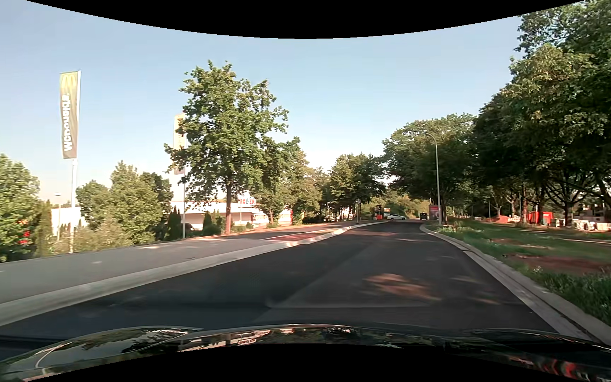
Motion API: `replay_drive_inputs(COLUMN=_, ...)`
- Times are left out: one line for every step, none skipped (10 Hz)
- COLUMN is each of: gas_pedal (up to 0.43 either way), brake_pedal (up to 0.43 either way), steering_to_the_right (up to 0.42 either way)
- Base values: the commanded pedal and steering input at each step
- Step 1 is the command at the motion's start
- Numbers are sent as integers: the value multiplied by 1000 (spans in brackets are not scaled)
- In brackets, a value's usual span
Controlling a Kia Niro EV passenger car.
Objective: Follow the waypoints while adhering to traffic rules and regulations
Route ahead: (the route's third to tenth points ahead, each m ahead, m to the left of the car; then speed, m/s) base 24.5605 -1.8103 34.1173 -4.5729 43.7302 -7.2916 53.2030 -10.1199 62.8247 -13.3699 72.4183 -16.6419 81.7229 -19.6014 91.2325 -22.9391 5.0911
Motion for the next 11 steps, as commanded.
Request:
replay_drive_inputs(gas_pedal=177, brake_pedal=0, steering_to_the_right=261)
replay_drive_inputs(gas_pedal=177, brake_pedal=0, steering_to_the_right=245)
replay_drive_inputs(gas_pedal=177, brake_pedal=0, steering_to_the_right=222)
replay_drive_inputs(gas_pedal=177, brake_pedal=0, steering_to_the_right=197)
replay_drive_inputs(gas_pedal=177, brake_pedal=0, steering_to_the_right=180)
replay_drive_inputs(gas_pedal=177, brake_pedal=0, steering_to_the_right=160)
replay_drive_inputs(gas_pedal=177, brake_pedal=0, steering_to_the_right=143)
replay_drive_inputs(gas_pedal=177, brake_pedal=0, steering_to_the_right=133)
replay_drive_inputs(gas_pedal=177, brake_pedal=0, steering_to_the_right=120)
replay_drive_inputs(gas_pedal=177, brake_pedal=0, steering_to_the_right=102)
replay_drive_inputs(gas_pedal=177, brake_pedal=0, steering_to_the_right=88)
